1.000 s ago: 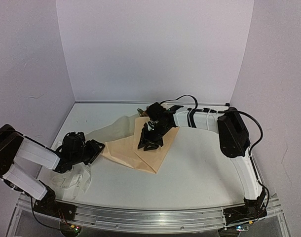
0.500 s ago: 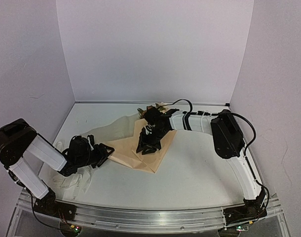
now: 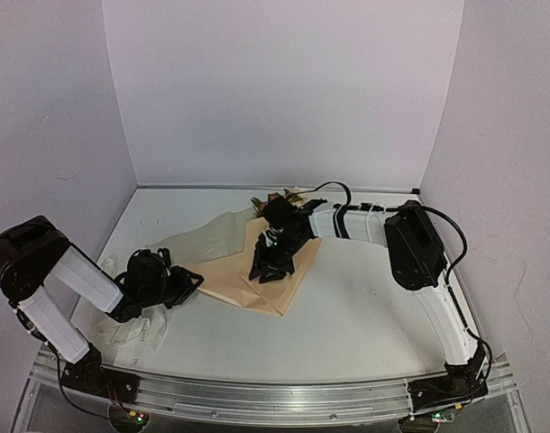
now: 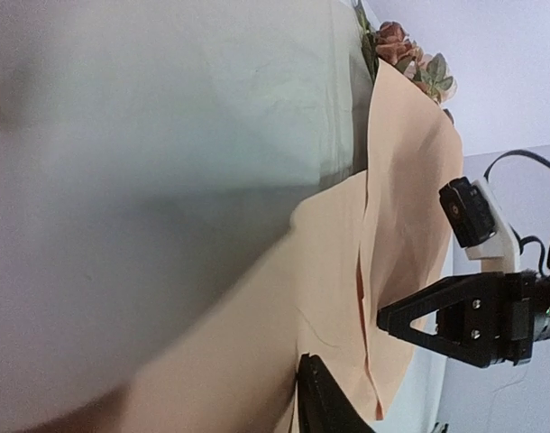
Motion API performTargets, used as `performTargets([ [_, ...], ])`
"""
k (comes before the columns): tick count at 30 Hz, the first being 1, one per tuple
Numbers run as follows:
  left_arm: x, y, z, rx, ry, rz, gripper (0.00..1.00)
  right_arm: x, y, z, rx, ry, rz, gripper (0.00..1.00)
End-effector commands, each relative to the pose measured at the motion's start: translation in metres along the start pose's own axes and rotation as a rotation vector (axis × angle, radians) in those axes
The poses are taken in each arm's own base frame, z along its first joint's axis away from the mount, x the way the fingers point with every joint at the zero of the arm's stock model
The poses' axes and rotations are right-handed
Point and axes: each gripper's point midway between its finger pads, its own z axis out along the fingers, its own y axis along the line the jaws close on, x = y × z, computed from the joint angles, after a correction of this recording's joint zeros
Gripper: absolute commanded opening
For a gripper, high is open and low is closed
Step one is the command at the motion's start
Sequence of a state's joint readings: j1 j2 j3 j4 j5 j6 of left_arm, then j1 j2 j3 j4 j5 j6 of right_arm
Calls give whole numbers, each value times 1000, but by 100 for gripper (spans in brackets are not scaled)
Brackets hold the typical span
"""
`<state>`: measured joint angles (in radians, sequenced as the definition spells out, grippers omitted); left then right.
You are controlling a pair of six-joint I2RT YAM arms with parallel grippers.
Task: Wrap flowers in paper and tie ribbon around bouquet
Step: Pick up the two-thirds-folded wrapping paper from the center of the board, then press the fold line on the 2/3-folded wrapping paper.
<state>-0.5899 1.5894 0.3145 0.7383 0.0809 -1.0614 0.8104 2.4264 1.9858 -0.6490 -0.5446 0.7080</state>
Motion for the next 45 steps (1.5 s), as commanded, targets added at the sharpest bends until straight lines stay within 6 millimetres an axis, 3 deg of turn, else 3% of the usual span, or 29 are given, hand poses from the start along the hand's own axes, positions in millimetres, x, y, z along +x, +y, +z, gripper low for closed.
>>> performTargets([
  [1,-10,-12,1,13,-39,71,33,9,-1,4,20,30,-32,31],
  [8,-8,-27,4,31,-26,147,14,15,7,8,30,41,-52,31],
  [18,-7,-47,4,65,-15,198,9,14,-4,30,61,48,-2,16],
  [24,-13,-81,-1,111,-23,260,9,16,-24,36,133,46,25,12],
  [27,-16,-96,-5,126,-24,282,13,19,-32,36,166,39,16,11],
  [31,-16,-78,-5,35,-24,241,14,21,-32,37,167,44,3,14],
  [35,-10,-26,-1,-133,-34,163,10,20,-23,28,144,36,-13,23],
  [37,-4,-10,2,-172,-23,129,8,19,-16,23,124,32,-33,25],
  [45,3,21,14,-294,-7,50,6,25,-2,7,78,34,-146,37],
])
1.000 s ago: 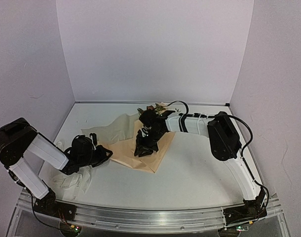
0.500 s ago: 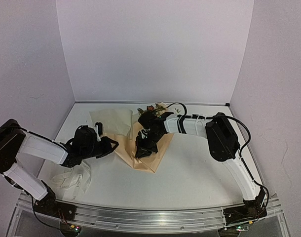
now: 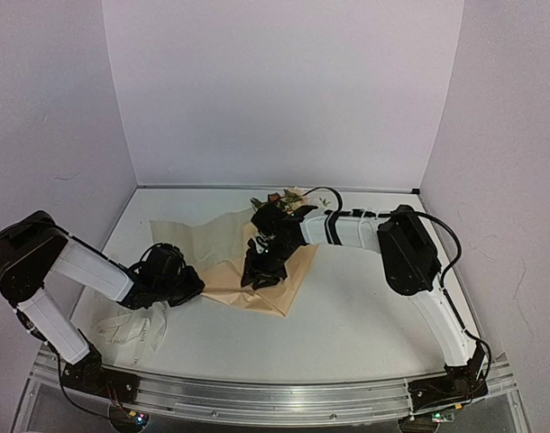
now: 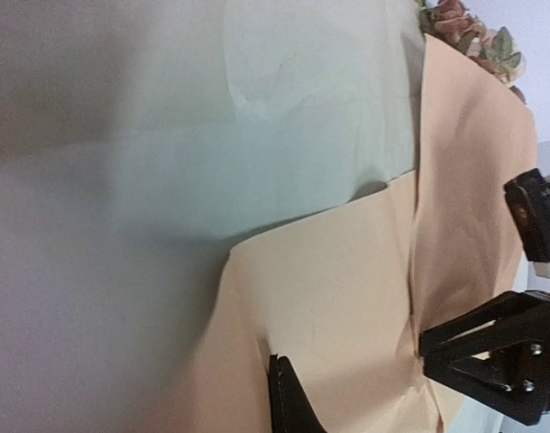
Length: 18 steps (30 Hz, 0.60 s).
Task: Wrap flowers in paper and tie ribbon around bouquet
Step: Press the fold line on the 2/3-folded wrapping paper.
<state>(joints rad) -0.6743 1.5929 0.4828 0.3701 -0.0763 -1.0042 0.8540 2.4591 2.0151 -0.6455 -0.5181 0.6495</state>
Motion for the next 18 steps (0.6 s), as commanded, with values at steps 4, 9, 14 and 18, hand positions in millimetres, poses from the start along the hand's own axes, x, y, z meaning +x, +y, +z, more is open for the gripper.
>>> performTargets([
  [4,-4,10,5,-64,-13,-64,8,19,-2,-18,37,25,-99,33],
  [9,-5,4,5,-43,-10,-54,19,23,16,-22,-25,44,-151,27],
  [14,-6,2,2,-24,-19,-62,41,35,18,-15,-15,76,-206,24],
  [18,-8,10,-1,-29,-19,-111,47,49,8,-7,47,109,-256,22],
])
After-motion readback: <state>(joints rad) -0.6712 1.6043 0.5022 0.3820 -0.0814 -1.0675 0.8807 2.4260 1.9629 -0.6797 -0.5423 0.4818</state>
